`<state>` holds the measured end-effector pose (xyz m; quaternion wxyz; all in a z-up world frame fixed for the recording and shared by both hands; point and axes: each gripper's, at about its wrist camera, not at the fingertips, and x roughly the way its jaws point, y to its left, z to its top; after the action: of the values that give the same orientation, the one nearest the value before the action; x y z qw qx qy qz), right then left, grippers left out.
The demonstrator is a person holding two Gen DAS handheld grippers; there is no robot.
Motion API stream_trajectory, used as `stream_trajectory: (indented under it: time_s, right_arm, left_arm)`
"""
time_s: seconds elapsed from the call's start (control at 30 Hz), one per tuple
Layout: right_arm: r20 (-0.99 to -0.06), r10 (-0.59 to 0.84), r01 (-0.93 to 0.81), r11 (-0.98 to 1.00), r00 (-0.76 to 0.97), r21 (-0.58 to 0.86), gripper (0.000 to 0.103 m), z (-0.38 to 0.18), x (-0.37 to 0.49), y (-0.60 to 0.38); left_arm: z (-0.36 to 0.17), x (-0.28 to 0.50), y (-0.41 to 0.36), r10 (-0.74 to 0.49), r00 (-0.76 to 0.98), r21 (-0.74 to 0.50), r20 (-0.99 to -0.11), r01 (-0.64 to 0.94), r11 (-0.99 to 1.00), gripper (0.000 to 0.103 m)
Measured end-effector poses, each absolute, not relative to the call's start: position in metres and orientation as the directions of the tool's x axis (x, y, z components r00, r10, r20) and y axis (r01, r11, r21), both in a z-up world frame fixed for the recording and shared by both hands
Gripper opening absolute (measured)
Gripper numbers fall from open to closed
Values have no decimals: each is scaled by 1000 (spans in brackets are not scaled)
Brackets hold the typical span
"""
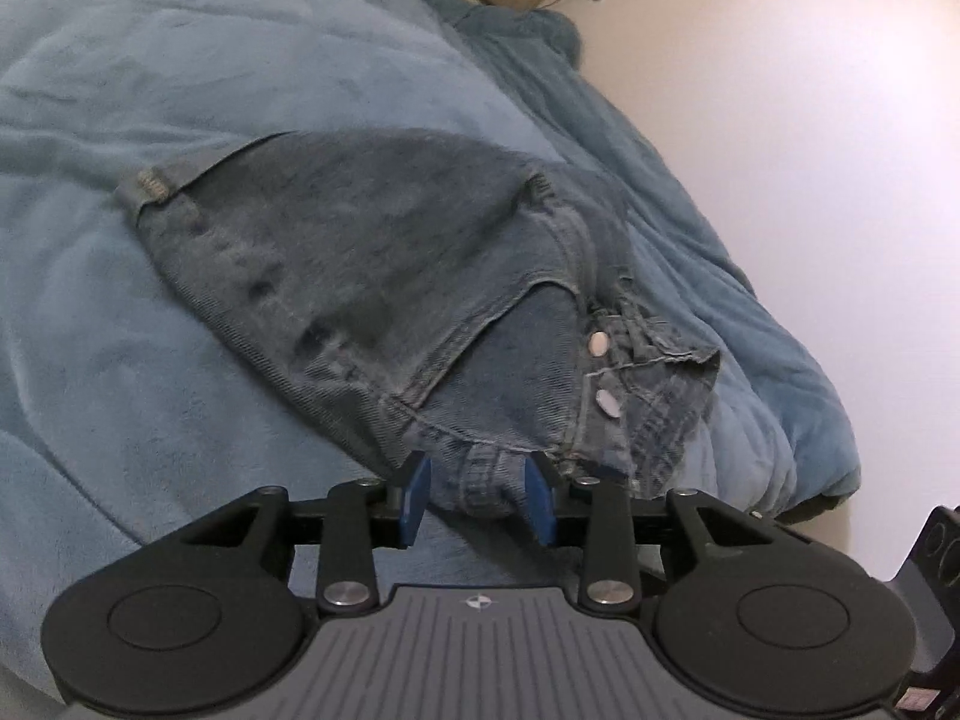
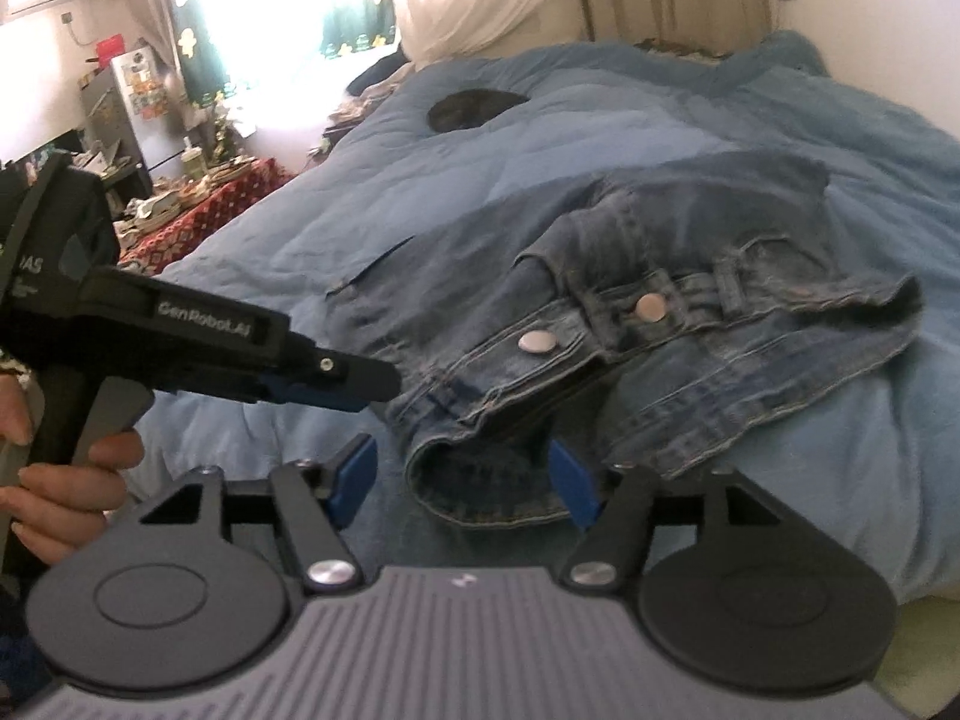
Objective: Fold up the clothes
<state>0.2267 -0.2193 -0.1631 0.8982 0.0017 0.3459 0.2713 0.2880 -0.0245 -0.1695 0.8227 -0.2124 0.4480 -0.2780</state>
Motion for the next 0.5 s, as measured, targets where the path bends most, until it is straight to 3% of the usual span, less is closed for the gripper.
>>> stream_trajectory:
  time_s: [0.5]
  right_arm:
    - [-588,508,-560,821,629,111,60,-189,257,-172]
  left_arm:
    - [-169,292,23,-544,517,-547,-662,162,821,34]
